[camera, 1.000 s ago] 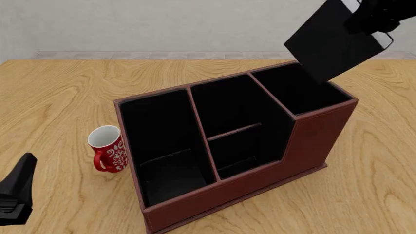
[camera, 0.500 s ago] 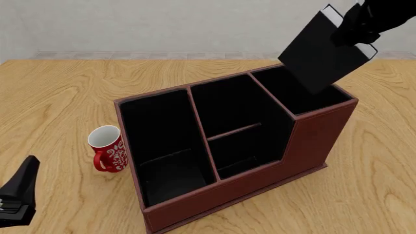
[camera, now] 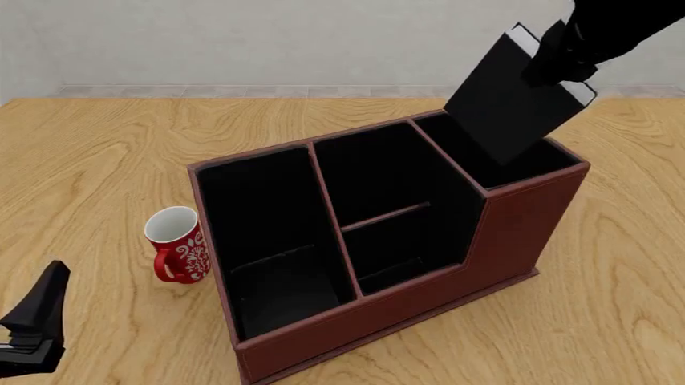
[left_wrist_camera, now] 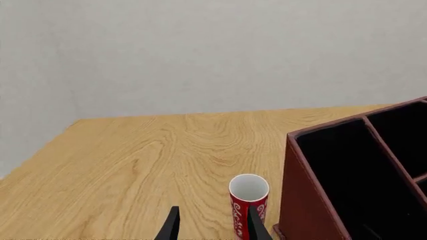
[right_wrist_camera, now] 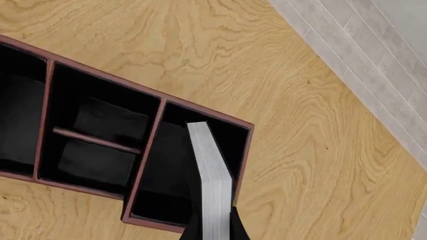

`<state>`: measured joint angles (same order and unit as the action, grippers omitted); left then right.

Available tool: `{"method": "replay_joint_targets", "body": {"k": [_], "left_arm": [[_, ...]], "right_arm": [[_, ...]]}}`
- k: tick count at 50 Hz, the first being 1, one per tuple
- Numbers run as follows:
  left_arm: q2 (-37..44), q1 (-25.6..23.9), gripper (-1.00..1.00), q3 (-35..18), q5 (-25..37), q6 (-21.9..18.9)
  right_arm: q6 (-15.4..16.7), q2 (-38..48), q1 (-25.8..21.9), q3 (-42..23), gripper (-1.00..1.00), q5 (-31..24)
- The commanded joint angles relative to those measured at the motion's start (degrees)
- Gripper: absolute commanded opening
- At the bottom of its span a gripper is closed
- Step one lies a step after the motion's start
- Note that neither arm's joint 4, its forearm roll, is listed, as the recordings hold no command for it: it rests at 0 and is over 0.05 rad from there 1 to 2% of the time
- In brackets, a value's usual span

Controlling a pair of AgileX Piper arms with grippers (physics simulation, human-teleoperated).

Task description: Pick up the book and place it in the right compartment of the caddy.

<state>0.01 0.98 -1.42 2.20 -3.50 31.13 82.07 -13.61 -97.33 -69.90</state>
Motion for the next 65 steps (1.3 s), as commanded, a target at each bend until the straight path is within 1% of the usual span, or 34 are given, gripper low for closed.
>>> {"method": "replay_joint_targets", "body": {"k": [1, 3, 7, 8, 9, 11, 16, 19, 27, 29, 33, 36, 38, 42, 55, 57, 59, 64, 65], "left_arm": [[0.0, 0.3, 1.00, 0.7, -0.4, 0.1], [0.0, 0.3, 1.00, 0.9, -0.4, 0.1], [0.0, 0.4, 1.00, 0.8, -0.5, 0.2], [0.0, 0.4, 1.00, 0.8, -0.5, 0.0], [0.0, 0.4, 1.00, 0.8, -0.5, 0.1], [0.0, 0.4, 1.00, 0.9, -0.5, 0.0], [0.0, 0.5, 1.00, 1.0, -0.5, 0.0], [0.0, 0.5, 1.00, 1.1, -0.5, 0.0], [0.0, 0.7, 1.00, 1.2, -0.4, 0.1], [0.0, 0.8, 1.00, 1.2, -0.4, 0.0], [0.0, 0.7, 1.00, 1.3, -0.4, 0.2], [0.0, 0.8, 1.00, 1.3, -0.5, 0.2], [0.0, 0.9, 1.00, 1.3, -0.5, 0.2], [0.0, 0.9, 1.00, 1.4, -0.4, 0.3], [0.0, 1.3, 1.00, 1.4, -0.3, 0.0], [0.0, 1.4, 1.00, 1.4, -0.3, 0.1], [0.0, 1.4, 1.00, 1.4, -0.2, 0.0], [0.0, 1.5, 1.00, 1.4, -0.2, 0.1], [0.0, 1.6, 1.00, 1.4, -0.2, 0.1]], "right_arm": [[-1.6, 0.8, -0.6, 0.1, -1.00, 0.0], [-0.8, 0.8, 0.2, 0.8, -1.00, 0.0], [-1.0, 1.0, 0.1, 1.0, -1.00, 0.0], [0.3, 0.8, 0.8, 1.4, -1.00, 0.0], [0.7, 0.7, 1.1, 1.9, -1.00, 0.0], [-0.1, 1.0, 0.7, 1.6, -1.00, 0.0], [0.0, 1.3, 0.6, 1.7, -1.00, 0.0], [-0.9, 1.8, -0.2, 1.2, -1.00, 0.0], [-1.2, 2.7, -0.6, 1.5, -1.00, 0.0], [-0.9, 3.0, -0.3, 1.6, -1.00, 0.0], [-1.4, 3.7, -1.1, 1.2, -1.00, 0.0], [-0.3, 3.9, -0.2, 1.7, -1.00, 0.0], [-0.9, 4.1, -0.6, 1.8, -1.00, 0.0], [0.0, 4.2, 0.4, 2.3, -1.00, 0.0], [-0.9, 5.3, 0.0, 2.4, -1.00, 0.0], [-1.5, 5.5, -0.3, 2.4, -1.00, 0.0], [-1.0, 5.5, 0.2, 2.6, -1.00, 0.0], [-1.3, 5.9, -0.1, 2.5, -1.00, 0.0], [-2.0, 6.0, -0.7, 2.6, -1.00, 0.0]]}}
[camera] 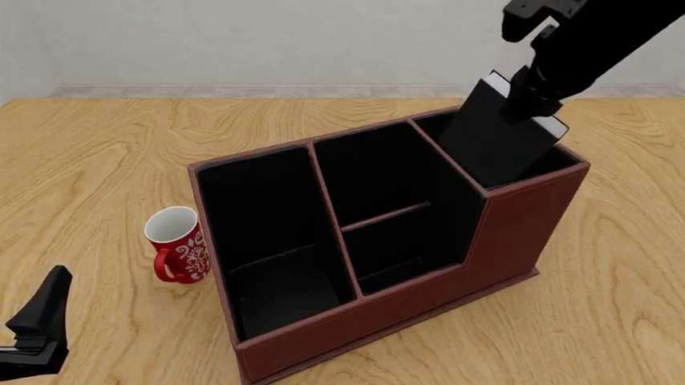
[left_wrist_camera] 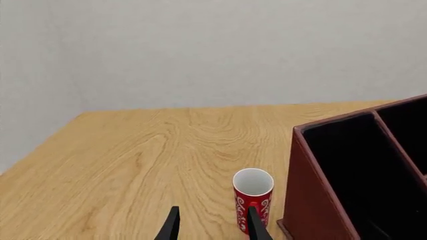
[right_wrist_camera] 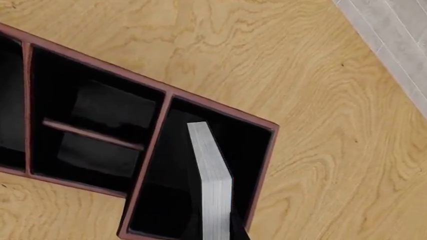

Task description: Pick up the book and place it in the right compartment of the caddy.

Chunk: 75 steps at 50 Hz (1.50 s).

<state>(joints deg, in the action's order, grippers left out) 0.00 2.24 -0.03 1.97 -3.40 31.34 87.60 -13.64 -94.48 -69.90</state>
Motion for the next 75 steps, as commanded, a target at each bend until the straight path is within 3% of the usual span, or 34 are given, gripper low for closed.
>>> {"method": "replay_joint_targets", "body": {"k": [1, 19, 49, 51, 75], "left_arm": [[0.0, 0.4, 1.00, 0.0, 0.1, 0.0], [0.0, 0.6, 1.00, 0.0, 0.3, -0.2], [0.0, 0.7, 1.00, 0.0, 0.4, -0.4], [0.0, 0.7, 1.00, 0.0, 0.4, -0.4], [0.0, 0.9, 1.00, 0.0, 0.5, -0.5]], "right_arm": [[-2.1, 0.6, -0.7, -0.2, -1.00, 0.0], [-3.8, 2.1, -2.2, -0.1, -1.00, 0.0], [-3.1, 4.2, -0.8, 0.0, -1.00, 0.0], [-1.9, 4.2, 0.4, 0.4, -1.00, 0.1], [-4.0, 4.6, -1.7, 0.7, -1.00, 0.9]]}}
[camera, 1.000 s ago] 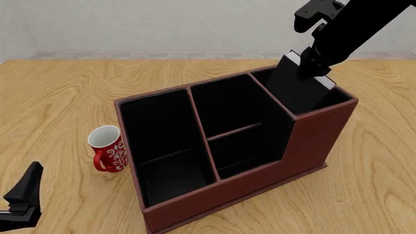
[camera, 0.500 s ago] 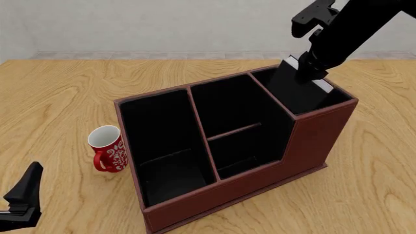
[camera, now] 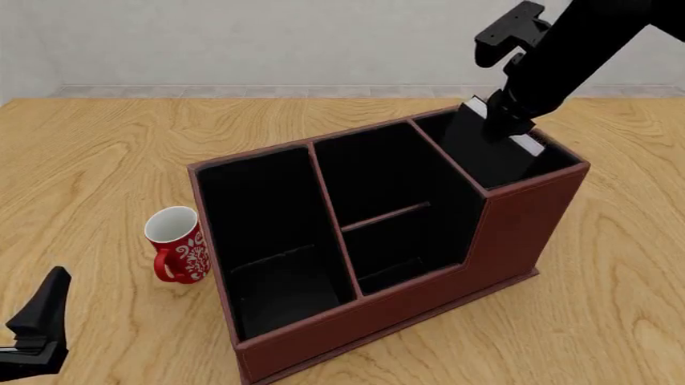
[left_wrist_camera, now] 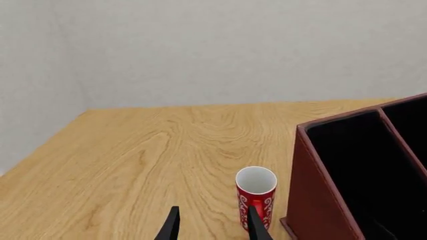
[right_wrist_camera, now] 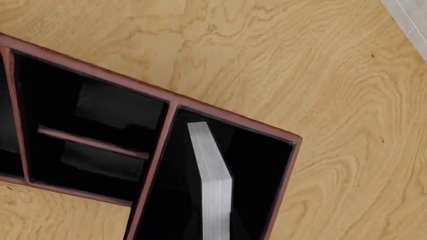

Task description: Pick up the book and place it in the right compartment of the caddy.

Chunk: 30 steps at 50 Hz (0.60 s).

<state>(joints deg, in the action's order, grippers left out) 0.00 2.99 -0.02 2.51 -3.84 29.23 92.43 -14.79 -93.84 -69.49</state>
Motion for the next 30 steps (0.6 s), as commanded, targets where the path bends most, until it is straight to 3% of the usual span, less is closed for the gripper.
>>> {"method": "replay_joint_targets", "body": {"k": [1, 9, 10, 30], "left_arm": [[0.0, 0.1, 1.00, 0.0, 0.0, -0.1], [0.0, -0.1, 1.00, 0.0, 0.0, -0.1], [0.0, -0.1, 1.00, 0.0, 0.0, -0.1], [0.0, 0.0, 1.00, 0.0, 0.0, 0.1]], "right_arm": [[-1.8, -0.2, -0.4, -0.1, -1.00, 0.6], [-2.3, -0.3, -0.8, 0.5, -1.00, 0.6], [-2.8, -0.3, -1.2, 0.5, 1.00, 0.5], [-2.7, -0.6, -1.7, 1.6, 1.00, 0.7]]}}
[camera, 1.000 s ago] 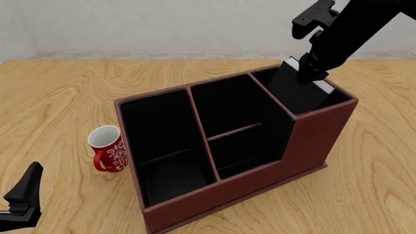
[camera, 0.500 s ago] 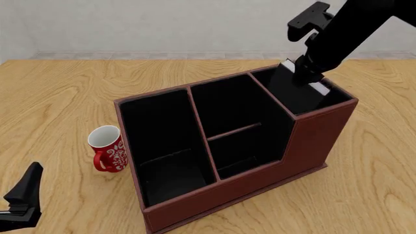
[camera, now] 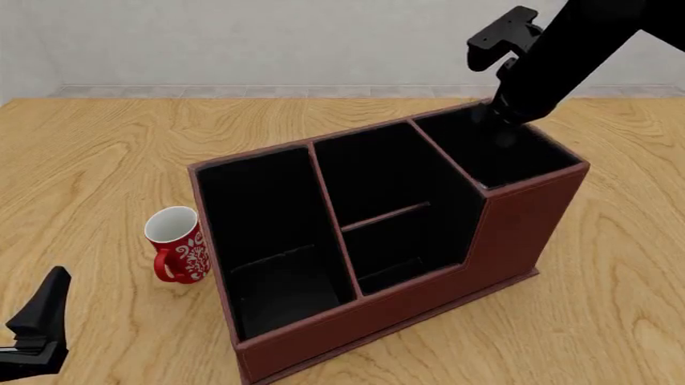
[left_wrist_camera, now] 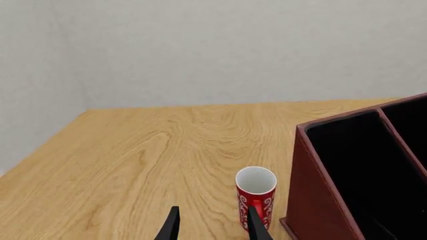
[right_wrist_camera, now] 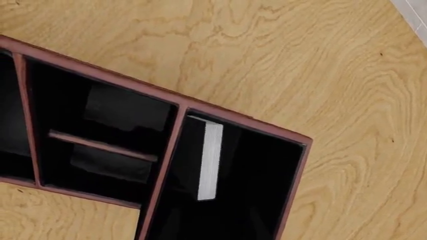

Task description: Pick up the book and place it in the right compartment of the caddy.

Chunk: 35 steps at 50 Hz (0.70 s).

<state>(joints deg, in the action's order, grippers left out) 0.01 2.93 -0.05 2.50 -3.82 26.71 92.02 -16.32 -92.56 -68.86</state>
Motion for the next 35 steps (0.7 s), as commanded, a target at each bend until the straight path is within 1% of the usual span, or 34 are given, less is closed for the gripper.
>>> {"method": "replay_joint_targets", "body": {"k": [1, 17, 20, 25, 30, 32, 35], "left_arm": [[0.0, 0.1, 1.00, 0.0, 0.0, 0.1], [0.0, 0.1, 1.00, 0.0, -0.5, 0.2], [0.0, 0.1, 1.00, 0.0, -0.5, -0.5], [0.0, 0.1, 1.00, -0.1, -0.9, -0.3], [0.0, 0.0, 1.00, -0.6, -0.8, -0.3], [0.0, -0.1, 1.00, -0.8, -0.6, -0.4], [0.0, -0.3, 1.00, -1.8, 0.0, -0.5]], "right_arm": [[-0.2, -0.2, -0.1, 0.3, 1.00, 0.1], [1.5, -2.4, 1.1, 0.4, 1.00, -0.9], [1.9, -3.3, 1.4, 0.7, 1.00, -1.0], [3.5, -5.9, 2.2, 2.2, 1.00, -1.0], [5.8, -8.8, 2.6, 3.9, 1.00, -1.0], [6.0, -9.4, 2.7, 4.4, 1.00, -1.0], [7.9, -11.6, 3.1, 6.0, 1.00, -1.0]]}}
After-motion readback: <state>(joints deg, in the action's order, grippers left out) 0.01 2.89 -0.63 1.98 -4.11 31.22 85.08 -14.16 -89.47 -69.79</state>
